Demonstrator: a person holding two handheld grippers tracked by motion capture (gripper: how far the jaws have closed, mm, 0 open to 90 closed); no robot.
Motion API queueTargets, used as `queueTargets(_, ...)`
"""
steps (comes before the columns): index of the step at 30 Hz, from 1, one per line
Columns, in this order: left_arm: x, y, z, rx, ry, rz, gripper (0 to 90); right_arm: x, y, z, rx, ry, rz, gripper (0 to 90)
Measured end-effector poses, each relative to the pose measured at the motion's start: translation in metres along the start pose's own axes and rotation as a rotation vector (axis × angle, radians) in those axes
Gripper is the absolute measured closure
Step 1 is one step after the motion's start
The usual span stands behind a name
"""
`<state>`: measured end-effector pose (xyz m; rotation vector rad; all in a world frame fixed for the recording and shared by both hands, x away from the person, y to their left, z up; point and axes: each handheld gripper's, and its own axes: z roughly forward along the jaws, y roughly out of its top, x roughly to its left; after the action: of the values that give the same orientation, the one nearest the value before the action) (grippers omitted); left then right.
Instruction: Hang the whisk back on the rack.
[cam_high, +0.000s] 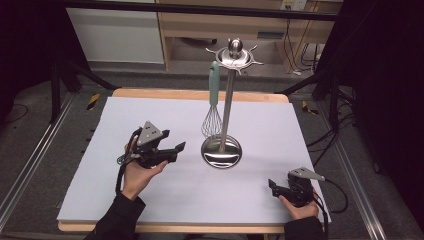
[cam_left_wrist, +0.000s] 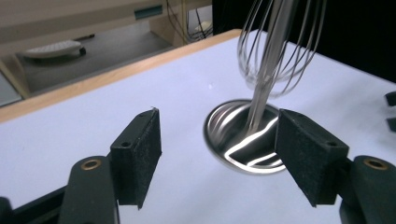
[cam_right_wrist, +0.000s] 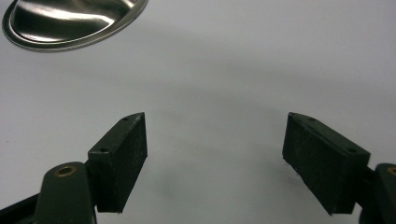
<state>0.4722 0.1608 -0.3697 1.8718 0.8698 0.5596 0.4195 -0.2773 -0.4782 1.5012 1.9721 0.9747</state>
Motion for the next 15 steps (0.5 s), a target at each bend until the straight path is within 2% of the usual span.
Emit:
queueTargets(2,0.006,-0.01,-0.001,0.017,0.013,-0.012,30.7,0.001,0.0,0.0,0.005,-0.002,0.015,22.0)
queueTargets(3,0.006,-0.01,-0.001,0.017,0.013,-0.012,30.7,-0.001,-0.001,0.0,0.003,-0.003,0.004,21.8)
queueTargets(4,0.011,-0.018,-0.002,0.03,0.028,-0.023,30.7,-0.001,-0.001,0.0,0.005,-0.004,0.002,21.6)
queueTargets(9,0.024,-0.038,-0.006,0.072,0.063,-0.044,30.1,-0.002,-0.001,0.0,0.009,-0.007,0.01,20.2)
queueTargets(10,0.024,-0.038,-0.006,0.072,0.063,-0.044,30.0,-0.002,-0.001,0.0,0.009,-0.007,0.01,20.2)
queueTargets(12,0.031,-0.049,-0.009,0.084,0.085,-0.063,29.8,-0.003,-0.002,0.0,0.013,-0.011,0.01,19.3)
queueTargets(15,0.036,-0.056,-0.01,0.102,0.105,-0.065,29.5,-0.004,-0.002,0.0,0.019,-0.018,0.01,18.6)
